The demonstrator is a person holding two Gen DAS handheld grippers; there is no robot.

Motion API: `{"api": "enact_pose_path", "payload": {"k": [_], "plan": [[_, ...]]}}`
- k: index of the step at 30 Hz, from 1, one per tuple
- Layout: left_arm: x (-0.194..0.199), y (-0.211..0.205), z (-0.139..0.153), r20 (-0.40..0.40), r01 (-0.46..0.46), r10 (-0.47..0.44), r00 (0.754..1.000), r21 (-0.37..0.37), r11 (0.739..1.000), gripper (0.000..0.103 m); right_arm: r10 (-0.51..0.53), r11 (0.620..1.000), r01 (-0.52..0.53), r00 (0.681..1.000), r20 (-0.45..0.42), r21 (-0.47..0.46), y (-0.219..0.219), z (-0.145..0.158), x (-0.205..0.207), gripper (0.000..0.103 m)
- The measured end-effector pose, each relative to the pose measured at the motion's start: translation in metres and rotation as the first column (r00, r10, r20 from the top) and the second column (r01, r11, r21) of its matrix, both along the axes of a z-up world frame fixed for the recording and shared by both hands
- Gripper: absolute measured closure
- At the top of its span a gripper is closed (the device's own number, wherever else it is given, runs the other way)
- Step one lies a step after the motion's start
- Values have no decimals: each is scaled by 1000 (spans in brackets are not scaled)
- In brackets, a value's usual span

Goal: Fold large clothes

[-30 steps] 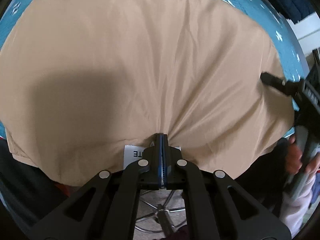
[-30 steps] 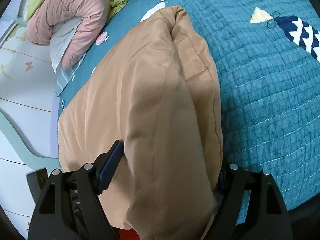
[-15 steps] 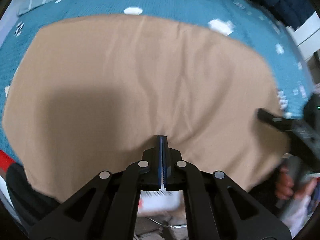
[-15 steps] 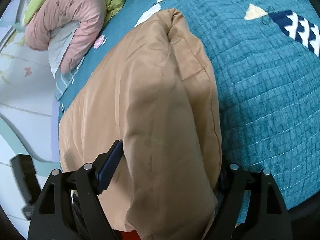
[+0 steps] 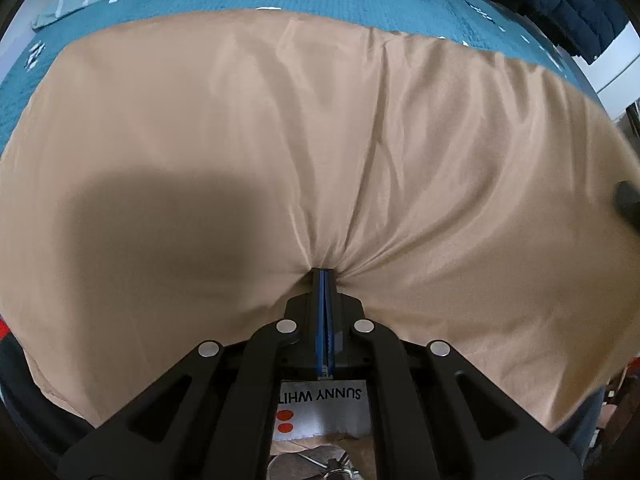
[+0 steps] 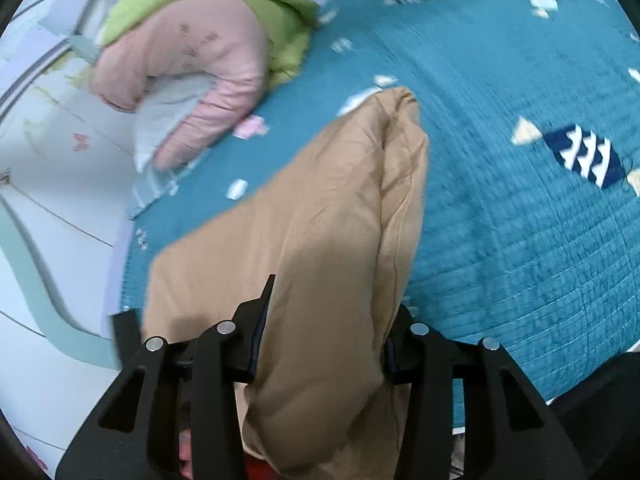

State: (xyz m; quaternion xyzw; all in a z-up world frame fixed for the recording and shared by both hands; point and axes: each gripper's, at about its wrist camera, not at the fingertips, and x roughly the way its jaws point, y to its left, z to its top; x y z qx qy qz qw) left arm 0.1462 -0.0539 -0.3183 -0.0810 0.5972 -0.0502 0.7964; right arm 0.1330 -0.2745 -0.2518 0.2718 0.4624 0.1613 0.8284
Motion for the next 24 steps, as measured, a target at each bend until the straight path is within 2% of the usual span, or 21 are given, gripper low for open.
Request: {"api": "enact_pose_path", "payload": {"k": [4,11,16,24], "plan": [[-1,5,-2,-3,-8,8,1000,-30,1000,101,32,999,-31,998,54,-18,22,22,-9,63],[-2,17,-5,-2,-15,15,1000,-85,996,101,63,995,-56,994,85,-80,61,40,-11,73],[-7,27,-6,5,-8,8,1000,-114,993,101,88,989,-75,991,101,-129,87,53,-14,74],[-12,46,-11,11,-20,23,1000,-207,978,101,174,967,-146,977,122,-209,135,70,-23,74]]}}
